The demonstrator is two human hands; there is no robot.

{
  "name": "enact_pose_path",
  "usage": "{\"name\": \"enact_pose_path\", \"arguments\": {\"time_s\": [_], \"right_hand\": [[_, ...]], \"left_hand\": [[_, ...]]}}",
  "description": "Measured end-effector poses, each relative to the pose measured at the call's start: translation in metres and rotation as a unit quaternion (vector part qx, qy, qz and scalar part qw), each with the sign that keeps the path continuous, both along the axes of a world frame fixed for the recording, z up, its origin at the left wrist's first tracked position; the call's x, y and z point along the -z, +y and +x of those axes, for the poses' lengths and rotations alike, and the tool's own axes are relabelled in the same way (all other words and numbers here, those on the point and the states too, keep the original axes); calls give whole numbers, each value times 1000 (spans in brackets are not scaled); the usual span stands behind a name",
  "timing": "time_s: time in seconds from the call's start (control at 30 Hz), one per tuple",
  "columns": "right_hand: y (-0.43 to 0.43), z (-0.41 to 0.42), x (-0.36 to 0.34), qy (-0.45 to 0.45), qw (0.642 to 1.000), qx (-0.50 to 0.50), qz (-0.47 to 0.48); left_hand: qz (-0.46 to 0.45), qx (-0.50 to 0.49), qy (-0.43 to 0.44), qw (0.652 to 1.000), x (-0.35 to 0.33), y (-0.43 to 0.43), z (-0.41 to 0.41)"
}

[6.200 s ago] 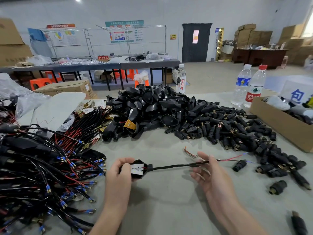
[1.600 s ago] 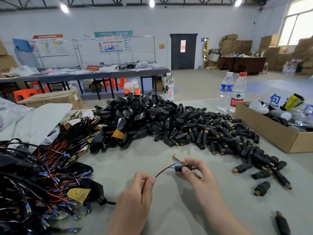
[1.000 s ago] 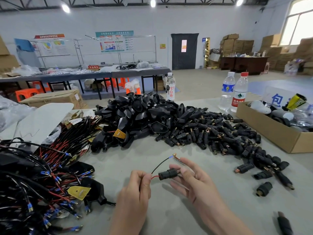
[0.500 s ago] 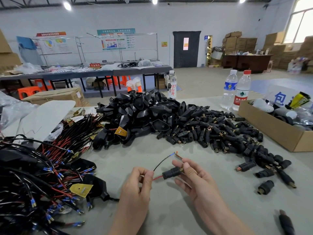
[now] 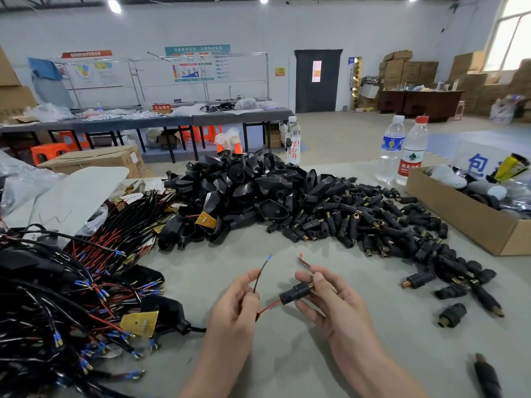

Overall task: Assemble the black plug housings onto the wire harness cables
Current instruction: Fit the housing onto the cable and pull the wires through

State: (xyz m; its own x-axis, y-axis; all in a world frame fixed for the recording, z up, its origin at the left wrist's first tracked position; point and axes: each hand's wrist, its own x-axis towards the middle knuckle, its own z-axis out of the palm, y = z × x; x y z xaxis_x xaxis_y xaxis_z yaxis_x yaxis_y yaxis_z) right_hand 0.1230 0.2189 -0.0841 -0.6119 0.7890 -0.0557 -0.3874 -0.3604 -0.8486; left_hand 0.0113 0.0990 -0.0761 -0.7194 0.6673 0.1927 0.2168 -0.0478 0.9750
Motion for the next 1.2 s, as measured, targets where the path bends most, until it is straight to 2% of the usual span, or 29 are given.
{"name": "enact_pose_path", "arguments": {"time_s": [0.17, 0.47, 0.7, 0.87, 1.13, 1.2], "right_hand": [[0, -1, 1, 7, 1000, -6, -12], [2, 1, -3, 49, 997, -5, -66], [6, 4, -4, 70, 990, 4, -124], [11, 5, -5, 86, 983, 26, -163], [11, 5, -5, 82, 983, 25, -164], [12, 5, -5, 82, 983, 23, -164]], "left_hand": [[17, -35, 4, 999, 1, 4, 7], [18, -22, -23, 999, 0, 5, 4], [8, 38, -73, 997, -2, 6, 2], [-17, 75, -22, 997, 2, -2, -3], [-50, 125, 61, 989, 3, -6, -2], [-50, 124, 57, 989, 2, -6, -2]]}}
